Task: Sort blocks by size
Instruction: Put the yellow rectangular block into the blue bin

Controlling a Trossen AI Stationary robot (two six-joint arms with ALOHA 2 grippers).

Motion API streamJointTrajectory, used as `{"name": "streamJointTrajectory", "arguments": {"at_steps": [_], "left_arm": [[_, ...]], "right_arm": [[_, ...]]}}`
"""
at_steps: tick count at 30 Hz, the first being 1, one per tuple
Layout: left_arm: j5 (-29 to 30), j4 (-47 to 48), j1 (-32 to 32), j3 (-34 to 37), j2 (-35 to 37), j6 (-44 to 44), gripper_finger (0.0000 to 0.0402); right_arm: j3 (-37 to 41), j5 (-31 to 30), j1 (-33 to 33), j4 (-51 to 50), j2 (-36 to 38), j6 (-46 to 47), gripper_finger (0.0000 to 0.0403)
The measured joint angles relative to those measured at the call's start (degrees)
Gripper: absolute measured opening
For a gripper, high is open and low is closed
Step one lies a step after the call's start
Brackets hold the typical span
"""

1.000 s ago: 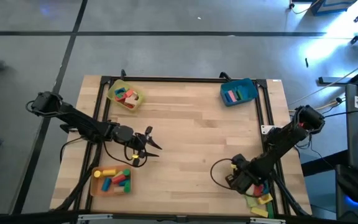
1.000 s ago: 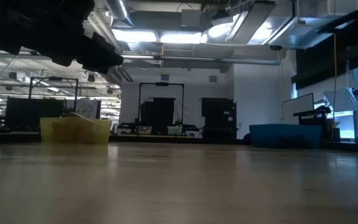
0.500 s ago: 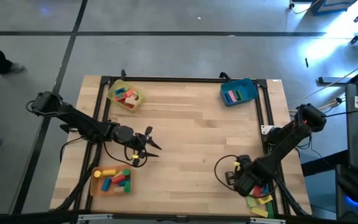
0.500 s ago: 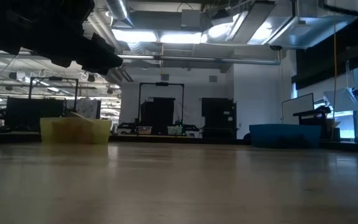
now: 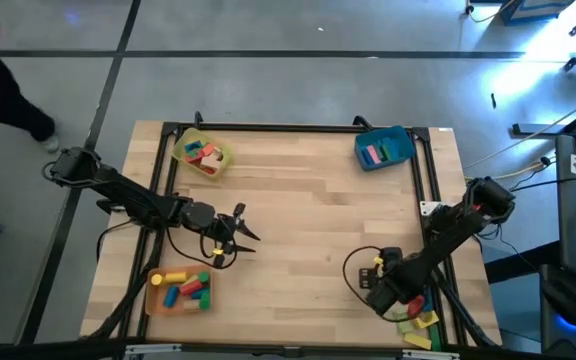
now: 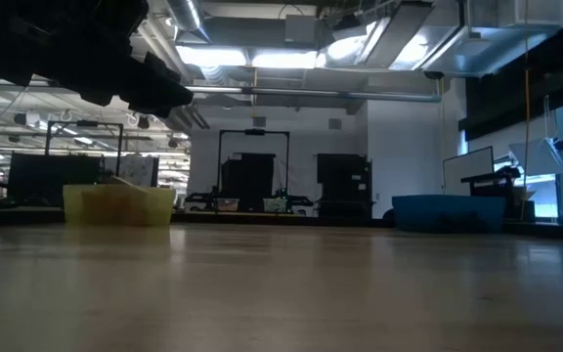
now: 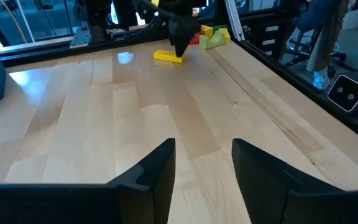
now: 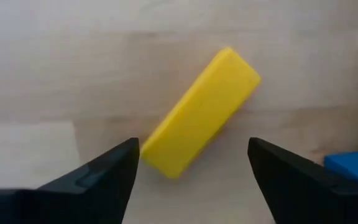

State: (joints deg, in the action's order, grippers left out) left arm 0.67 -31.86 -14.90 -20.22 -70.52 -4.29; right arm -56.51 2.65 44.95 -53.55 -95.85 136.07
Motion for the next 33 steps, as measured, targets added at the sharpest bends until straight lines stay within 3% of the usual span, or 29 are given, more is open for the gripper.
{"name": "streamJointTrajectory", "arguments": {"at_steps": [8,22,33], "left_arm": [[0.0,0.0,0.0,0.0,0.0,-0.1,0.0143],[0.0,-0.1,0.0,0.0,0.0,-0.2,0.0143],[0.0,-0.1,0.0,0.0,0.0,-0.2,0.0143]], "right_arm": [[-0.2,-0.3,-0.7,1.0,-4.3,-0.2,0.0276],[-0.2,-1.8,-0.7,1.1,-4.4,-6.2,0.011],[-0.5,-5.1,-0.7,0.1,-4.4,-10.5,0.0124]]}}
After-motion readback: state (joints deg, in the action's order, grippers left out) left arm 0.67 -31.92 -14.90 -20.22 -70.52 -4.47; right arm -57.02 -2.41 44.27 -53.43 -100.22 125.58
